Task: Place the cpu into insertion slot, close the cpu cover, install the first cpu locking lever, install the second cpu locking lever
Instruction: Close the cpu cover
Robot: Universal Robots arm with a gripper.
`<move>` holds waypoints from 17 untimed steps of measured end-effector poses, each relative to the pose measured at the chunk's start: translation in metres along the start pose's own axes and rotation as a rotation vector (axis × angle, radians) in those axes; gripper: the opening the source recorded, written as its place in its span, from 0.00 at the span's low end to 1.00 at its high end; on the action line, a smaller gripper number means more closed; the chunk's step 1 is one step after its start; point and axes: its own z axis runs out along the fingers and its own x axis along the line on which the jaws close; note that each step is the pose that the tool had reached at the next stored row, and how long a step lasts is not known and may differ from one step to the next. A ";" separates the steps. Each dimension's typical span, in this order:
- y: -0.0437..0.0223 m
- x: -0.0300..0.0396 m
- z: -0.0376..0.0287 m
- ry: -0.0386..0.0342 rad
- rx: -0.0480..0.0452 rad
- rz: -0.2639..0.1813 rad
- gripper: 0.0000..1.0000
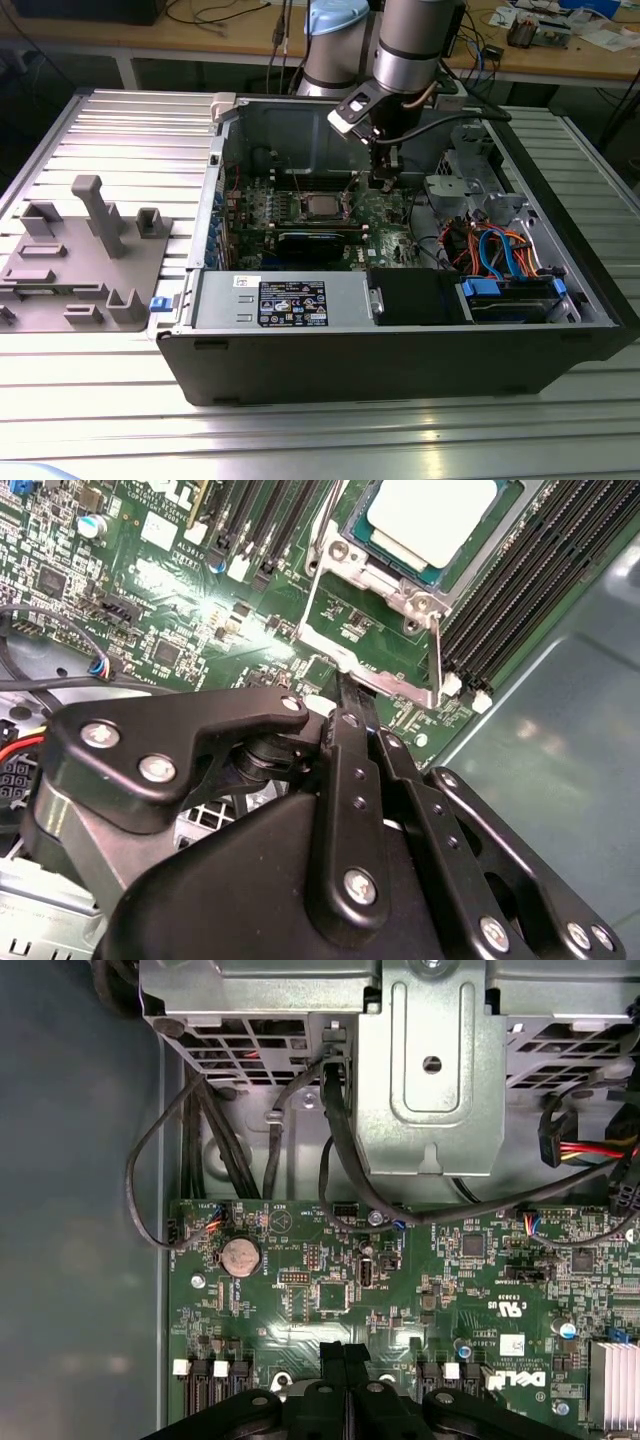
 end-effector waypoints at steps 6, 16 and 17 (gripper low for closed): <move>-0.0047 0.0001 0.0000 0.0000 0.0000 0.000 0.11; -0.0093 0.0002 0.0000 0.0000 0.0000 0.000 0.11; -0.0094 0.0002 0.0000 0.0000 0.0000 0.000 0.11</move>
